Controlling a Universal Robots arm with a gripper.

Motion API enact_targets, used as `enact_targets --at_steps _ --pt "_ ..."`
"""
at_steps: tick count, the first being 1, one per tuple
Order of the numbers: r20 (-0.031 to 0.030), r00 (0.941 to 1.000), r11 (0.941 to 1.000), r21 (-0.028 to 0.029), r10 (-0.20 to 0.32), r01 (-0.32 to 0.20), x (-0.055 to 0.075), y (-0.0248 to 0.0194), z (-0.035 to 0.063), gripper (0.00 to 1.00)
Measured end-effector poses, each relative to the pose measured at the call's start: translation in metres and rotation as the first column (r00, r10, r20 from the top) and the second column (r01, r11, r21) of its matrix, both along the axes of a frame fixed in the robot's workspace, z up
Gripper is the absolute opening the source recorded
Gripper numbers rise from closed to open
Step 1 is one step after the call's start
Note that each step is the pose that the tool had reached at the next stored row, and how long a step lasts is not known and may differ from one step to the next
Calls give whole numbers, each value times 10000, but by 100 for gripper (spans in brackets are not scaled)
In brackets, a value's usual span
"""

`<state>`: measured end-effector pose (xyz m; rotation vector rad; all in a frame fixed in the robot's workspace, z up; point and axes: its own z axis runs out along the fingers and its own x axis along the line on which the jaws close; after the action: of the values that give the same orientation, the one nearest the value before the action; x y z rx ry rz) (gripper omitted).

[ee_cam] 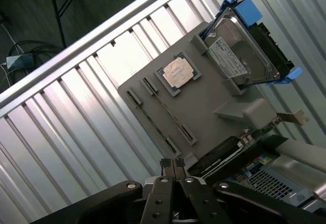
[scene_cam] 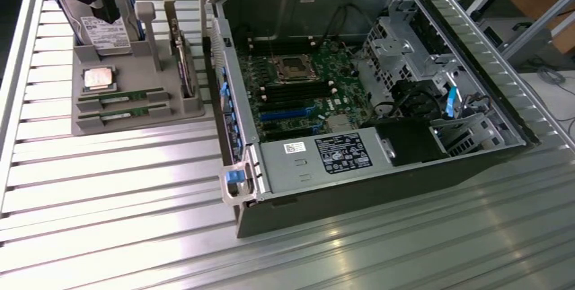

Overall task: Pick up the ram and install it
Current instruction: 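Pick up the ram and move it above insertion slot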

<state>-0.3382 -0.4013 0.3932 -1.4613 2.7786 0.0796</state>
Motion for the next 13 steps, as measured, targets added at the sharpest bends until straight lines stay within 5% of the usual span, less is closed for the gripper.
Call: enact_targets --at_steps 13 --pt "0 9982 9982 0 605 -605 0 0 0 11"
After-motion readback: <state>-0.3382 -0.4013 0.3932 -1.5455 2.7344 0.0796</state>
